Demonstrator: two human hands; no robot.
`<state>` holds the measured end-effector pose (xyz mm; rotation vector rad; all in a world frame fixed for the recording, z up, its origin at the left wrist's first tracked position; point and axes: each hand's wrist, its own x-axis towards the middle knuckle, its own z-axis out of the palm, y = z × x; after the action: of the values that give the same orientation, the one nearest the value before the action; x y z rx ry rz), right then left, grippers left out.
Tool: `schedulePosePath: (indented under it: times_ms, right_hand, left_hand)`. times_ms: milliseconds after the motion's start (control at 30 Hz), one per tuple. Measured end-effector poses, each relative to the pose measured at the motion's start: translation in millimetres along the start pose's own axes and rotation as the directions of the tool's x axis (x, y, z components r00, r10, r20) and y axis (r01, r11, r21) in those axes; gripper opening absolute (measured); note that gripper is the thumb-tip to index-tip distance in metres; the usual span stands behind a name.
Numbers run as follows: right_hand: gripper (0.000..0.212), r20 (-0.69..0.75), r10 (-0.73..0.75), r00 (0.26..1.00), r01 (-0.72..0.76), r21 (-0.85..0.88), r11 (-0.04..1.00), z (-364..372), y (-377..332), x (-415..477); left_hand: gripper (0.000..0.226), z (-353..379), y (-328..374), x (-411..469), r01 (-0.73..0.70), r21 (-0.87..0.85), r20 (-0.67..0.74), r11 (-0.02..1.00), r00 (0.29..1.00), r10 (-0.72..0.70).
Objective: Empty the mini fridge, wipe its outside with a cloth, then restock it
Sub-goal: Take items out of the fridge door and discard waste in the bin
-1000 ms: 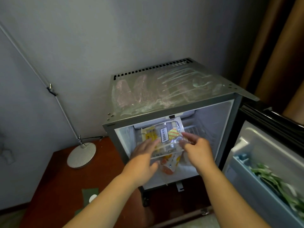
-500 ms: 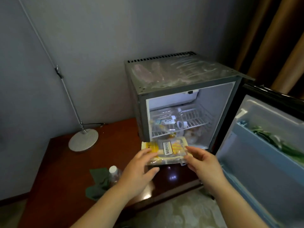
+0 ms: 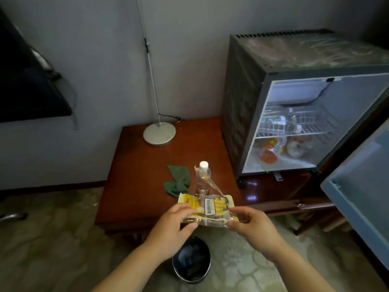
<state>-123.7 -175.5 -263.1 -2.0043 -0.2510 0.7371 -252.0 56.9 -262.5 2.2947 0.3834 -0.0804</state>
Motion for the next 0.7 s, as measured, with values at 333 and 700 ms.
schedulePosePath:
  times_ms: [333,700]
  right_hand:
    - [0.045,0.272,0.106,0.956,-0.050,-0.207,0.977,77,75,43]
    - [0.053,0.356,0.143,0.923,0.026,-0.429,0.903,232,359,213]
  left_hand:
    - [0.025,82,-96,-40,0.224,-0.067,-0.078,0.972,0.970,-0.229]
    - [0.032,323,-356,28,0.379,0.011,0.022,0.925,0.925,-0.379]
